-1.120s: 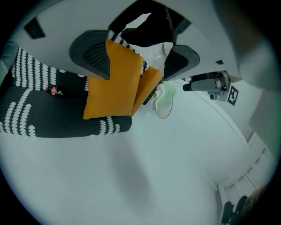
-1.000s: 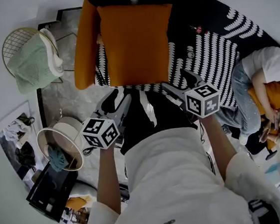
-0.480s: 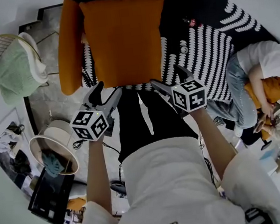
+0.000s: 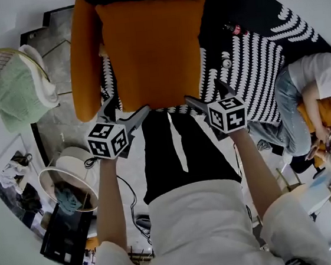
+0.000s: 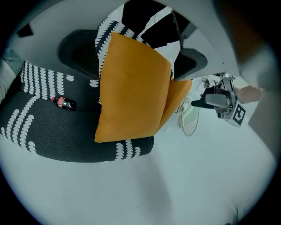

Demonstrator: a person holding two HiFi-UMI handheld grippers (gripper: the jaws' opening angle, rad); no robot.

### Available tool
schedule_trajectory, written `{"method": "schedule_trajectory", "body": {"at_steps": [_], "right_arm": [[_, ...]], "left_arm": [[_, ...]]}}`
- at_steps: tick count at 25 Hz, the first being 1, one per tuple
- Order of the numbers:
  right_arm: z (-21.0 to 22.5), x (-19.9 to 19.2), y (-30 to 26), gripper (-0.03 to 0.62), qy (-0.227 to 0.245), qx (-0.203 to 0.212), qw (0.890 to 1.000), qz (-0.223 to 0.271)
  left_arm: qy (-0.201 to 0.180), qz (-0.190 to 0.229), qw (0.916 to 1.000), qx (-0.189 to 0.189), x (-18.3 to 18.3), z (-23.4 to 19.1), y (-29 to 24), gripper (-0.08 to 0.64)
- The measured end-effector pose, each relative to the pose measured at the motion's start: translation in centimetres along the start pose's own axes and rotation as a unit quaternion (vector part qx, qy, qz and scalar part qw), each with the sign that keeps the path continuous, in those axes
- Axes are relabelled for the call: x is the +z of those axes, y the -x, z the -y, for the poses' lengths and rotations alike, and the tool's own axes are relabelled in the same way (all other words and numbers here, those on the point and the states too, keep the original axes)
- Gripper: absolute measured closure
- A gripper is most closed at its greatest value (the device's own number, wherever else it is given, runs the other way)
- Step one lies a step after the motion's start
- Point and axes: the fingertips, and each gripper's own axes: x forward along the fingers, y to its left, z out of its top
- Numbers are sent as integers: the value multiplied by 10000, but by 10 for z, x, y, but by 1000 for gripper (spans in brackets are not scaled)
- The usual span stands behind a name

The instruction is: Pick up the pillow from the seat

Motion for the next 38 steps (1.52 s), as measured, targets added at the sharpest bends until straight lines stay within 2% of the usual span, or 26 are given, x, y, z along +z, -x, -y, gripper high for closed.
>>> {"method": "schedule_trajectory", "body": {"at_steps": [10,17,25,31,38], "right_arm": [[29,-9,-48,117,-65,-357,9991,-218],[38,-11,-80,110,-9,-509,9982,-314],[55,-20,-118,110,167,-847,9945,-595],[72,-26,-138,110,152,-916,9933,-688],[80,-30,-158,110,154,-770,9938,-785]], "left_arm": [[-86,-481,9987,150,-16,-57,-41,-31],[113,-508,9983,252,-25,-93,-68,-32],[34,-895,9957,216,-42,-120,-102,-32],[66,-1122,9931,343,-55,-141,-126,-32],[136,-1207,9918,406,-70,-164,-142,-32]]}}
